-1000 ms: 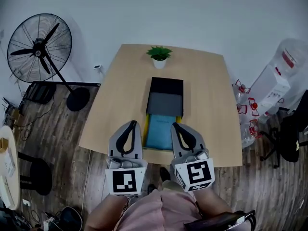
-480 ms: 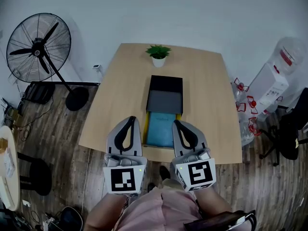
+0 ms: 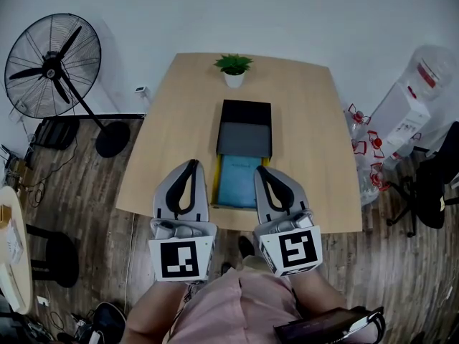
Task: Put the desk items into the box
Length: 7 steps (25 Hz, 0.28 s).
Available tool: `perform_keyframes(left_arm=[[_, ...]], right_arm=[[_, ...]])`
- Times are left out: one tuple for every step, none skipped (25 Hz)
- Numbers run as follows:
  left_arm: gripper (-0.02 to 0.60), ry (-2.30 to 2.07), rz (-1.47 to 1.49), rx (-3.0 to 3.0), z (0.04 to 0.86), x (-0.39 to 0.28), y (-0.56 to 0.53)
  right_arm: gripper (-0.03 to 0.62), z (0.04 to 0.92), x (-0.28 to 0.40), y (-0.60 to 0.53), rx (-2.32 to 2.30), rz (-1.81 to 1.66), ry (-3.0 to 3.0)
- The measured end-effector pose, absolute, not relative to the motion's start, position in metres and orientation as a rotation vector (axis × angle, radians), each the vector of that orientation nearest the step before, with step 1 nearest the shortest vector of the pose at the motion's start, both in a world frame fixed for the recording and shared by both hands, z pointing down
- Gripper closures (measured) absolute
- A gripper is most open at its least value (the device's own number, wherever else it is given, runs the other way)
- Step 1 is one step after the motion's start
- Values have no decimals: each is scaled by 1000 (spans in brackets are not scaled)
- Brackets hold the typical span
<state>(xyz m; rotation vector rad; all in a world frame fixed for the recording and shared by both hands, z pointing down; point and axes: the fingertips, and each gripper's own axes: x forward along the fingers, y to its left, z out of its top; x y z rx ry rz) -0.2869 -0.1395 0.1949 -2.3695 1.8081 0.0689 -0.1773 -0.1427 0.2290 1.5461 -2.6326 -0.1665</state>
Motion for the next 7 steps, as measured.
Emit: perform_keyframes(left_arm=[[565,1807,72,-2369,194,-287,-140],[565,1805,74,-2368,194,-286,-140],[565,1804,76,-2369,193,-285,-140],[566,1804,78,-2371,193,-284,-140],[565,1804,78,-2373,193,-284,-139],[565,1805,78,-2376,193,-283,-138],[566,1806,78,-2378,193,-283,-138]], right_arm=[[594,229,-177,-143,1545,-167,-2632],[594,229,-177,-143,1545,-167,-2632],[594,229,-177,-143,1544,-168,-2630],[594,228,-176,-143,1543,-168,-2630],[594,228,-176,-142,1542,-168,-2629],[594,228,-176,-142,1541,-169,-2628],[594,228,-177,-141,1540,-169,-2628]])
